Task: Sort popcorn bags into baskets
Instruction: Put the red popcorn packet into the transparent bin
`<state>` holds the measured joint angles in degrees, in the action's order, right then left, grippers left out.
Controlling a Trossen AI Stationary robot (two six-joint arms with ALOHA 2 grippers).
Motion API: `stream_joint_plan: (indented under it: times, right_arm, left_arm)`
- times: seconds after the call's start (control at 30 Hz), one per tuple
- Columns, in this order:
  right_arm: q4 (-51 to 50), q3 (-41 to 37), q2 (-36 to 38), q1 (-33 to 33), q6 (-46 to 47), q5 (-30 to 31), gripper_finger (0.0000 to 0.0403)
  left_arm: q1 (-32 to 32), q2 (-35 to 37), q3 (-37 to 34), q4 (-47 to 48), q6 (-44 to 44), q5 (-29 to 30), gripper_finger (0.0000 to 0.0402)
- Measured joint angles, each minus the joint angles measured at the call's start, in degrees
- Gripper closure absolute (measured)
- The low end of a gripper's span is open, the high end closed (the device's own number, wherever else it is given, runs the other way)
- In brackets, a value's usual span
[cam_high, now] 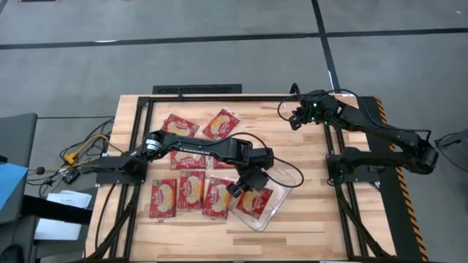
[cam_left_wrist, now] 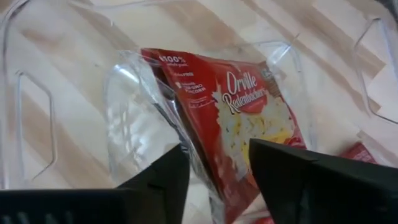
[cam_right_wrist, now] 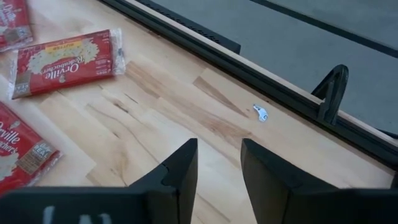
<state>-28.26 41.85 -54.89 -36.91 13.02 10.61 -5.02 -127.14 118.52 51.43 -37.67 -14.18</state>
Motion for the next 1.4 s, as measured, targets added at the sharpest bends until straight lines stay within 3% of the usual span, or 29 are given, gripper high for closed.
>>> stream_joint_plan:
  times: [0.17, 0.43, 0.6, 0.7, 0.8, 0.9, 1.07, 1.27, 1.4]
  right_arm:
    - [0.0, 0.0, 0.0, 0.0, 0.0, 0.0, 0.0228]
    - [0.2, 0.0, 0.0, 0.0, 0.0, 0.0, 0.0203]
    - [0.3, 0.0, 0.0, 0.0, 0.0, -0.2, 0.02]
    - [0.6, 0.0, 0.0, 0.1, 0.0, -0.3, 0.0202]
    - [0.7, 0.0, 0.0, 0.1, 0.0, -1.1, 0.0204]
    - [1.9, 0.0, 0.0, 0.2, 0.8, -3.9, 0.0202]
    - [1.6, 0.0, -0.7, 1.8, 0.9, -4.9, 0.0195]
    - [2.3, 0.0, -0.7, 3.3, 2.5, -4.6, 0.0199]
    - [3.0, -0.5, -0.7, 4.0, 3.5, -4.7, 0.0197]
  left_arm:
    - [0.0, 0.9, 1.6, 2.1, -0.2, 2.1, 0.0217]
    - [0.1, 1.1, 8.4, 5.3, -2.8, 9.1, 0.0212]
    - [3.0, 1.1, 15.6, 15.5, 8.8, 16.0, 0.0212]
    - [7.5, 4.2, 14.7, 21.0, 17.8, 12.6, 0.0212]
    - [13.1, 9.4, 11.3, 22.0, 28.1, 5.3, 0.0212]
    - [17.7, 15.0, 5.0, 21.6, 35.0, 2.3, 0.0212]
    - [21.1, 27.5, -17.2, 10.6, 44.3, 9.5, 0.0212]
    - [22.4, 41.2, -48.1, -12.9, 68.6, 11.6, 0.0209]
    - [22.3, 44.8, -63.0, -30.4, 79.9, 11.8, 0.019]
